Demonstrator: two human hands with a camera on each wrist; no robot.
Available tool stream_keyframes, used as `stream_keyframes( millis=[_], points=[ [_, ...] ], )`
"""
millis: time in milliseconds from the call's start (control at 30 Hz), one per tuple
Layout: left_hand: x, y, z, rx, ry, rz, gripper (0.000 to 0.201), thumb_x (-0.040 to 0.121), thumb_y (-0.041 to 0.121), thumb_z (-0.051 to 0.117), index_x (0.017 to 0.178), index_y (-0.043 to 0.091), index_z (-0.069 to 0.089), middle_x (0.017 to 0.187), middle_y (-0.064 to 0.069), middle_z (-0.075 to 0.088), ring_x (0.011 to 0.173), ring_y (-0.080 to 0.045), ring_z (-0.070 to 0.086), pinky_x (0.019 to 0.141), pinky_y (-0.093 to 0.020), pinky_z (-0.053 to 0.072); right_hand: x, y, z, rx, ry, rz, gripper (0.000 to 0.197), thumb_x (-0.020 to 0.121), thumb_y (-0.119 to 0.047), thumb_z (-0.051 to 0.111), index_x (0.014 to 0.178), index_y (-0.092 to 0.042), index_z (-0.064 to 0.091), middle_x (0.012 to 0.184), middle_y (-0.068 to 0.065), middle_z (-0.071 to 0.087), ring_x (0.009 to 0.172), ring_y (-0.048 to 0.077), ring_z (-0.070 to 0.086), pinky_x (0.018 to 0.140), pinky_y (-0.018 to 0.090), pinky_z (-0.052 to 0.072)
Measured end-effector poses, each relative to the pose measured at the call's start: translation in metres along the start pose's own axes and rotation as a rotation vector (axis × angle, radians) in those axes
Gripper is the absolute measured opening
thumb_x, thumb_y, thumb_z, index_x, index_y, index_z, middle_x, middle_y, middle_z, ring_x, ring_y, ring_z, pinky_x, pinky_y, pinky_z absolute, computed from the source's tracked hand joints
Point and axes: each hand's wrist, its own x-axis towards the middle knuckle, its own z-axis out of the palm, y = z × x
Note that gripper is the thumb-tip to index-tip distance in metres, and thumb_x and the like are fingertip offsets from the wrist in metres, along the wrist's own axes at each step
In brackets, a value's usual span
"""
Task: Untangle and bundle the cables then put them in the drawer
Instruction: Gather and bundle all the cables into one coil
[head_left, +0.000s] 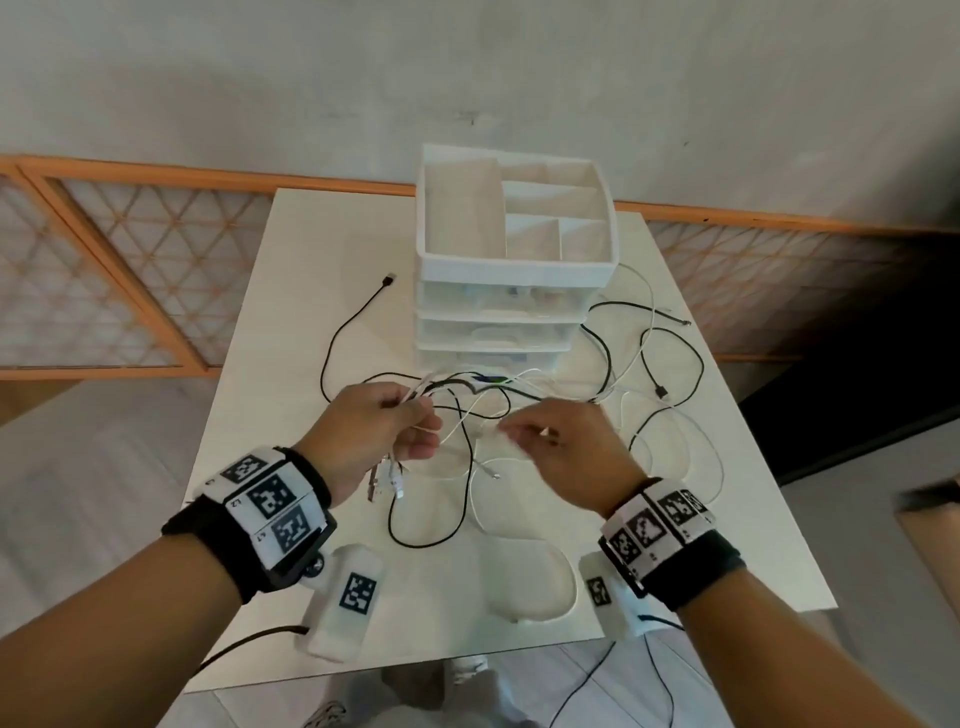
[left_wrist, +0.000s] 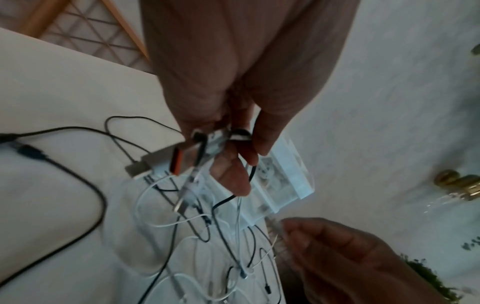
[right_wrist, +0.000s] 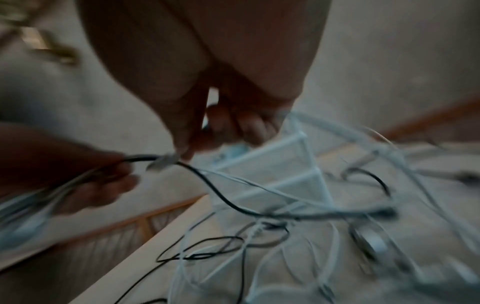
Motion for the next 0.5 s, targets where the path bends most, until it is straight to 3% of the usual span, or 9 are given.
stream_keyframes(
  millis=[67,133,267,333,400,433,500],
  points=[
    [0.0,0.012,0.007,-0.004,-0.041,0.042,0.016,0.099,0.009,0.056,0.093,-0.004,0.065,0.093,-0.021,0.072,0.078,-0.028,0.071,0.077,-0.036,0.063,-0.002,-0.02,0.007,-0.199,-0.279,-0.098,0.023,0.088,-0.021,0.06,0.097,-0.032,0.079,0.093,-0.012,0.072,0.089,0.014,0.066,0.083,0.036,0.053],
    [0.0,0.019,0.016,0.075,-0.098,0.068,0.018,0.101,0.013,0.054,0.096,-0.003,0.063,0.097,-0.019,0.074,0.082,-0.031,0.073,0.08,-0.04,0.06,-0.004,-0.036,0.019,-0.26,-0.386,-0.145,0.025,0.084,-0.019,0.058,0.094,-0.03,0.079,0.096,-0.006,0.074,0.093,0.023,0.067,0.083,0.04,0.054],
    [-0.001,0.016,0.027,0.328,-0.148,0.151,0.029,0.098,0.036,0.05,0.082,0.012,0.052,0.08,-0.014,0.066,0.068,-0.028,0.059,0.065,-0.043,0.046,0.003,-0.051,0.031,-0.079,-0.17,-0.151,0.008,0.078,-0.01,0.069,0.077,-0.018,0.068,0.075,-0.002,0.073,0.074,0.025,0.067,0.072,0.041,0.056],
    [-0.001,0.014,0.027,0.326,-0.139,0.162,0.03,0.097,0.042,0.046,0.079,0.018,0.048,0.077,-0.01,0.06,0.068,-0.025,0.058,0.066,-0.046,0.047,0.005,-0.055,0.031,-0.054,-0.073,-0.098,0.019,0.077,-0.016,0.078,0.073,-0.018,0.06,0.067,-0.004,0.067,0.064,0.018,0.06,0.067,0.037,0.053],
    [-0.001,0.013,0.026,0.361,-0.155,0.13,0.03,0.103,0.039,0.041,0.086,0.016,0.049,0.077,-0.008,0.064,0.057,-0.022,0.06,0.055,-0.037,0.048,0.006,-0.058,0.027,0.014,0.036,-0.035,0.035,0.072,-0.019,0.083,0.072,-0.02,0.047,0.058,-0.006,0.055,0.052,0.01,0.047,0.054,0.028,0.044],
    [-0.002,0.011,0.026,0.413,-0.172,0.115,0.029,0.104,0.038,0.04,0.089,0.014,0.049,0.072,-0.006,0.064,0.05,-0.02,0.056,0.048,-0.031,0.043,0.008,-0.058,0.022,0.063,0.081,-0.009,0.039,0.07,-0.017,0.084,0.074,-0.021,0.045,0.055,-0.008,0.05,0.049,0.009,0.044,0.05,0.023,0.039],
    [-0.003,0.009,0.025,0.548,-0.163,0.132,0.031,0.104,0.038,0.041,0.091,0.013,0.053,0.06,0.001,0.056,0.047,-0.014,0.044,0.047,-0.026,0.033,0.012,-0.052,0.009,0.144,0.046,0.029,0.035,0.069,-0.016,0.085,0.08,-0.022,0.052,0.054,-0.009,0.05,0.048,0.007,0.044,0.05,0.016,0.038]
  ],
)
